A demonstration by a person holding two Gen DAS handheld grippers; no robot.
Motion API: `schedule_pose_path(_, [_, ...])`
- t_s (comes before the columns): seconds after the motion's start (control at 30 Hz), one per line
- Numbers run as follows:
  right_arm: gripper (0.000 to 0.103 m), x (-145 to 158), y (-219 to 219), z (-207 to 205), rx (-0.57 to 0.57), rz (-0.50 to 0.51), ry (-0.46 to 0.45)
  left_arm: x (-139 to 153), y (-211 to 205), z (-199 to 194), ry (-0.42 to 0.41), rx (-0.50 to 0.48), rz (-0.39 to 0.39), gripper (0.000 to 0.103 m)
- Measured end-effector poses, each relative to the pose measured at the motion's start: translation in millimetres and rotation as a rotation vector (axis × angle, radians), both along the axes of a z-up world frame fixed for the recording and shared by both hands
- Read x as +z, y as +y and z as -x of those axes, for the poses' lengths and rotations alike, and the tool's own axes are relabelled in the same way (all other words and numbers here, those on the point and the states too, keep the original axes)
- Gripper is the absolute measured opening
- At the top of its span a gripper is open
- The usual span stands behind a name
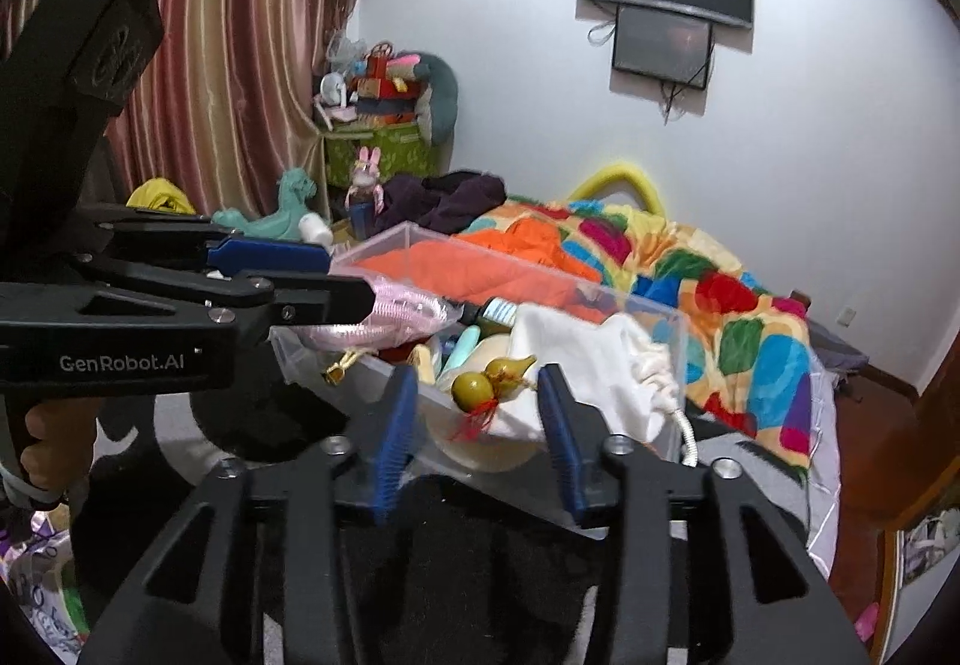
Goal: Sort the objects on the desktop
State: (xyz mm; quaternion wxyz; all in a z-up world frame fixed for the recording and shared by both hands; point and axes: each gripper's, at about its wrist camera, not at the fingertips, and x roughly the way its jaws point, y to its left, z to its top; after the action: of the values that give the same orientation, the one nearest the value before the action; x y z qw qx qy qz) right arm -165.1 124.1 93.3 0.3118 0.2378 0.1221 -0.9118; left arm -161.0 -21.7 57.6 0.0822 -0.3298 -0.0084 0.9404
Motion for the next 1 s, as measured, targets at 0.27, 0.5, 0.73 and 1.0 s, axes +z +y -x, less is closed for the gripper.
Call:
schedule_pose_path(0.27, [0.068, 15, 8, -16, -0.037, 0.035, 0.067, 6, -5, -13, 0.032, 0.029, 0.003, 0.059])
schedule_pose_path(0.5, [0.084, 18, 19, -29, -0.057, 0.053, 0.074, 5, -10, -27, 0.046, 0.059, 0.004, 0.081])
schedule_pose_path(0.73, [0.088, 7, 27, -32, -0.088, 0.065, 0.008, 2, -15, -46, 0.052, 0.107, -0.003, 0.096])
schedule_pose_path(1.0, [0.088, 1, 31, -47, -0.173, 0.063, 0.022, -3, -18, -69, 0.080, 0.154, 0.015, 0.098])
